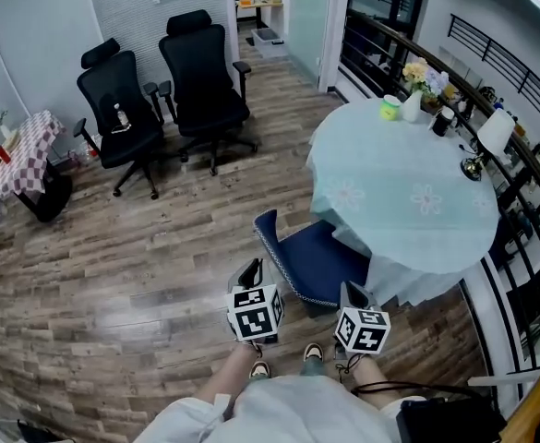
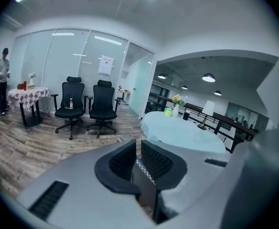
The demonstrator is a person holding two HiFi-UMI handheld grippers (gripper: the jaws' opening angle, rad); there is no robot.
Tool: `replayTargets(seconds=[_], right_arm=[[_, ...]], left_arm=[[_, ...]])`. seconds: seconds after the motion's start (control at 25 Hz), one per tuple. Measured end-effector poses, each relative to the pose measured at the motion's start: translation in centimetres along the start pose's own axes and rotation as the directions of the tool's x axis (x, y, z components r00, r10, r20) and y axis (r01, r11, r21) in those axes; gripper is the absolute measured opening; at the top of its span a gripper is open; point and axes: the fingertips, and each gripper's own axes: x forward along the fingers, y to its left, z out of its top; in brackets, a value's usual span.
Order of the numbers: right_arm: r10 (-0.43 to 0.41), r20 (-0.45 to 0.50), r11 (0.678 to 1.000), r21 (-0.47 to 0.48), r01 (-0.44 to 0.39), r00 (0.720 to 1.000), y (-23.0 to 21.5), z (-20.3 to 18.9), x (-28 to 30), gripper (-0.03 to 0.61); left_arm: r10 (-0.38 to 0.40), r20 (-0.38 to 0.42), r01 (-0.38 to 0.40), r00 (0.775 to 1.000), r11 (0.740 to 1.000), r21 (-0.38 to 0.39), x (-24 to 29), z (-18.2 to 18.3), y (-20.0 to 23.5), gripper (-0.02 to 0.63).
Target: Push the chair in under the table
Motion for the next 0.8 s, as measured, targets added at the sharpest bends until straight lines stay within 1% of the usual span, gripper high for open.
replayTargets(seconds=[0.12, 0.4, 0.6, 0.8], right_arm=[[0.005, 0.007, 1.000, -0.006, -0.005, 1.000, 1.3, 0.0, -0.6, 0.017], [0.008, 0.005, 1.000, -0.017, -0.008, 1.000, 3.4, -0.9, -1.4, 0.017], [0.012, -0.002, 1.000, -0.021, -0.012, 1.000, 4.0, -1.3, -1.4, 0.017], [0.008, 0.012, 0.999, -0.036, -0.007, 1.000, 3.9, -0.3, -1.4, 0.017]], left_arm=[[-0.034, -0.006, 0.034, 0.999, 0.999, 0.017, -0.6, -0.4, -0.7, 0.021], [-0.097, -0.027, 0.099, 0.995, 0.994, 0.055, -1.4, -1.9, -2.4, 0.005], [-0.114, -0.051, 0.118, 0.992, 0.991, 0.065, -1.1, -2.8, -3.1, 0.005], [-0.129, -0.051, 0.132, 0.990, 0.989, 0.062, -0.6, -2.5, -3.9, 0.005]])
